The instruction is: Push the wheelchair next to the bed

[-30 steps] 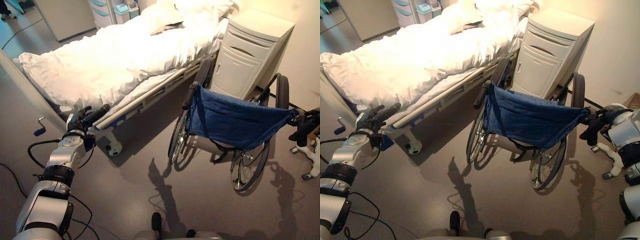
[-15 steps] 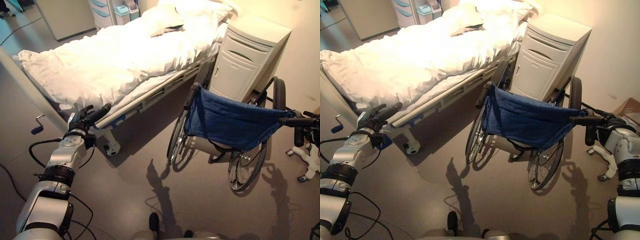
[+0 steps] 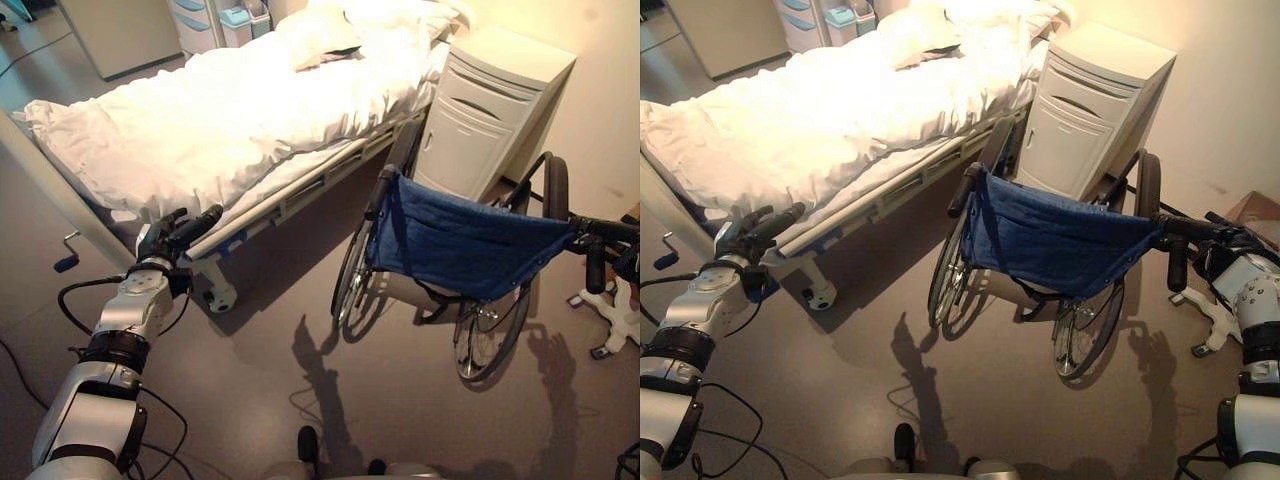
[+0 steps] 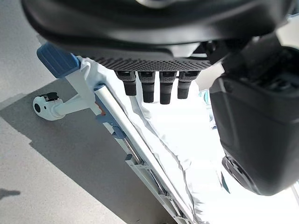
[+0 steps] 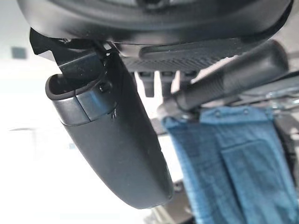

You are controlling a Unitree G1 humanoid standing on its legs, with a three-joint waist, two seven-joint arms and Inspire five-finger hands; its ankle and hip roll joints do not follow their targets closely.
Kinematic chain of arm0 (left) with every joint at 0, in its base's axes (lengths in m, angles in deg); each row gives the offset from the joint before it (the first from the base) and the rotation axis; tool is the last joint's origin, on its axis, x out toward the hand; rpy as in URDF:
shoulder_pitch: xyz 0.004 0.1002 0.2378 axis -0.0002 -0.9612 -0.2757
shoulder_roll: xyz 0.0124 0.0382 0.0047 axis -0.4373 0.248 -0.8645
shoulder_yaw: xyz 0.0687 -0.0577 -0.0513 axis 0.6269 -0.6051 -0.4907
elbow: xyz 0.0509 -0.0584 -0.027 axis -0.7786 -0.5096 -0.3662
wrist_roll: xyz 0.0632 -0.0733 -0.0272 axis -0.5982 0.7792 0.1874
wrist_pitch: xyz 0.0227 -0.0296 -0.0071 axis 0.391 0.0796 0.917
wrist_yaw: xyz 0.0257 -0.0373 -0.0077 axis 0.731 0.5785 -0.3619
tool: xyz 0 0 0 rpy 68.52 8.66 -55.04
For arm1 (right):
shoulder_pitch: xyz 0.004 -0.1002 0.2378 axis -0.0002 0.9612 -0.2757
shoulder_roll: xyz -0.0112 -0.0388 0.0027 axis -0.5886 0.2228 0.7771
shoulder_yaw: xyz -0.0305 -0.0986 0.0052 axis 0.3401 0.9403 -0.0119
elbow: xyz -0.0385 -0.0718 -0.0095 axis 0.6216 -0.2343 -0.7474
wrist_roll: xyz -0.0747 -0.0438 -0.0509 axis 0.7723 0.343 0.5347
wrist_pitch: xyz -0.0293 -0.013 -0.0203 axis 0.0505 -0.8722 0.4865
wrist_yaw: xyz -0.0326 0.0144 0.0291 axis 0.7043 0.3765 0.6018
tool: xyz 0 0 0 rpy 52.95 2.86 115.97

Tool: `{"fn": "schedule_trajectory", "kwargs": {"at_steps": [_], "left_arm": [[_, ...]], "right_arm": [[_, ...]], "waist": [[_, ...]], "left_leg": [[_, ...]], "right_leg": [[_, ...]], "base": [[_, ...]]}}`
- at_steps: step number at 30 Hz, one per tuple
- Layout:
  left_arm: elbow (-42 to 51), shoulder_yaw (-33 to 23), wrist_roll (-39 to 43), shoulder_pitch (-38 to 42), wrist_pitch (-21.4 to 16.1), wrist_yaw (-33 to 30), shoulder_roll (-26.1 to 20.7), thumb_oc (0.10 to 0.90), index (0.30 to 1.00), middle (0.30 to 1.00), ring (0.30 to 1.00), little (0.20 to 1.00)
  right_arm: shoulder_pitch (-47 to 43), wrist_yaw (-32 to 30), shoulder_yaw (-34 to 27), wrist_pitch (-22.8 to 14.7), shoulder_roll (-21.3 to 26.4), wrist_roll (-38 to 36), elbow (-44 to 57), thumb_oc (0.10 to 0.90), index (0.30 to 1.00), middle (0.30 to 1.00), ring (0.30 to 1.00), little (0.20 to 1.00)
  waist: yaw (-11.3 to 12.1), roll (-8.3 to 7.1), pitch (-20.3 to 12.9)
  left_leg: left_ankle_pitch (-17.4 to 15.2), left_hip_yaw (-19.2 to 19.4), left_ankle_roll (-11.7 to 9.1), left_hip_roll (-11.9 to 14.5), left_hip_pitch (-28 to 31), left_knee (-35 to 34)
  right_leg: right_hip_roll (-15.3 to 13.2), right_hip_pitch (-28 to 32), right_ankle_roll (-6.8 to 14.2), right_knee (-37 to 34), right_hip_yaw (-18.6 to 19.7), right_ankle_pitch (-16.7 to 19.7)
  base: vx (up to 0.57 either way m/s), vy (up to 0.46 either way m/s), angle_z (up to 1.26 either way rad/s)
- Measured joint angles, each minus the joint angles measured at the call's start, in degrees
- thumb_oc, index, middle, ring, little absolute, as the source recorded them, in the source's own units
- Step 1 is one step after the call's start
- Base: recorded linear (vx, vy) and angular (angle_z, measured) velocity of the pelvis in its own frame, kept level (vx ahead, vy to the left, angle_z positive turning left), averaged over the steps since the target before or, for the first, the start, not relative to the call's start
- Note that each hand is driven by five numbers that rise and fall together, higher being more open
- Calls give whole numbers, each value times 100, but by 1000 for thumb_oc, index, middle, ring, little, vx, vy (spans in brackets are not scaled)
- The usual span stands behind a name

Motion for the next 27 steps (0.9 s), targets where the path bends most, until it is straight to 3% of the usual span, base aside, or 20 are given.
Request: {"fn": "schedule_trajectory", "kwargs": {"at_steps": [3, 5, 7, 10, 13, 20, 23, 27], "left_arm": [[207, -20, 11, -238, -84, -51, 9, 800, 900, 900, 900, 900], [516, -236, 11, -670, -176, -122, 140, 800, 900, 900, 900, 900], [556, -257, 7, -864, -183, -152, 261, 800, 900, 900, 900, 900], [707, -449, 4, -1286, -220, -173, 568, 800, 900, 900, 900, 900], [745, -708, 5, -1632, -242, -197, 754, 800, 900, 900, 900, 900], [745, -743, 164, -1949, -541, -146, 853, 800, 900, 900, 900, 900], [741, -797, 247, -2049, -778, -41, 1113, 800, 900, 900, 900, 900], [645, -800, 347, -2321, -955, 169, 1437, 800, 900, 900, 900, 900]], "right_arm": [[333, -170, -444, -621, -324, 354, 469, 800, 900, 900, 900, 900], [992, -388, -1008, -1242, -971, 672, 1373, 800, 900, 900, 900, 900], [1338, -401, -1034, -1512, -1281, 750, 1701, 800, 900, 900, 900, 900], [2182, -428, -1219, -2273, -2089, 999, 2225, 800, 900, 900, 900, 900], [2515, -411, -1354, -2860, -2432, 1062, 2379, 800, 900, 900, 900, 900], [2663, -409, -1660, -3636, -2705, 838, 1648, 800, 900, 900, 900, 900], [2888, -528, -1796, -3671, -2853, 552, 972, 800, 900, 900, 900, 900], [3336, -586, -1829, -3754, -3386, 405, 272, 800, 900, 900, 900, 900]], "waist": [[-12, 5, -1], [-22, 13, 0], [-28, 36, 3], [-40, 92, 12], [-49, 127, 12], [-179, 232, -69], [-178, 324, -176], [-251, 450, -261]], "left_leg": [[-13, 36, 19, 15, 5, 0], [-29, 77, 43, 32, 35, 1], [-48, 73, 67, 37, 56, 0], [-75, 106, 72, 9, 51, -33], [-79, 178, 79, -57, 28, -40], [-92, 403, 100, -11, -1, -40], [-86, 444, 97, -3, -8, -40], [-70, 441, 85, 1, -33, -41]], "right_leg": [[0, -65, 6, 102, 52, -4], [1, -116, 17, 213, 168, -13], [-4, -162, 44, 316, 203, -37], [-46, -218, 65, 387, 348, -67], [-134, -230, 145, 336, 472, -126], [-151, -243, 150, 310, 494, -125], [-149, -266, 150, 331, 496, -125], [-117, -286, 149, 320, 493, -127]], "base": [[-6, 44, -9], [-8, 49, -14], [-6, 52, -11], [-2, 52, -2], [9, 39, -13], [5, 7, 1], [-1, -8, -4], [0, -6, -3]]}}
